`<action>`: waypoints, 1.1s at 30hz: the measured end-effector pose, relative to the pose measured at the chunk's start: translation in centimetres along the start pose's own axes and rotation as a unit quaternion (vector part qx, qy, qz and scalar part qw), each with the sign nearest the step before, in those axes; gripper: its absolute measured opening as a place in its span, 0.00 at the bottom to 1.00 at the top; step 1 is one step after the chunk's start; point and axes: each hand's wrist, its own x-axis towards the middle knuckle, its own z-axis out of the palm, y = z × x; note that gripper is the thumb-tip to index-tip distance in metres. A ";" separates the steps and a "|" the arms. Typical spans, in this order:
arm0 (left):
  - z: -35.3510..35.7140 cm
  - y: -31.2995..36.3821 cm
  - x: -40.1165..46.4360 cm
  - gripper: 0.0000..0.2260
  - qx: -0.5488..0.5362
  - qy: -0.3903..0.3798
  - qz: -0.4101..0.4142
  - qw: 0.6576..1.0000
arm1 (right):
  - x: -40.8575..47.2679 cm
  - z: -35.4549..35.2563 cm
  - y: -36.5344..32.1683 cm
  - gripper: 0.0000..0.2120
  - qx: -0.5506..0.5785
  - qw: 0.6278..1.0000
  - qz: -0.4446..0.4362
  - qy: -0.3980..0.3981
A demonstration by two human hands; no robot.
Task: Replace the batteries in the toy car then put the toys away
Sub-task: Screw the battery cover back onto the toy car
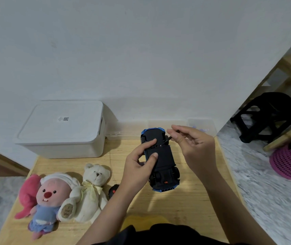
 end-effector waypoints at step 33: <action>-0.4 -0.5 0.7 0.19 -0.007 -0.005 -0.001 1.000 | 1.2 0.5 -0.1 0.11 -0.015 0.999 0.038 -0.035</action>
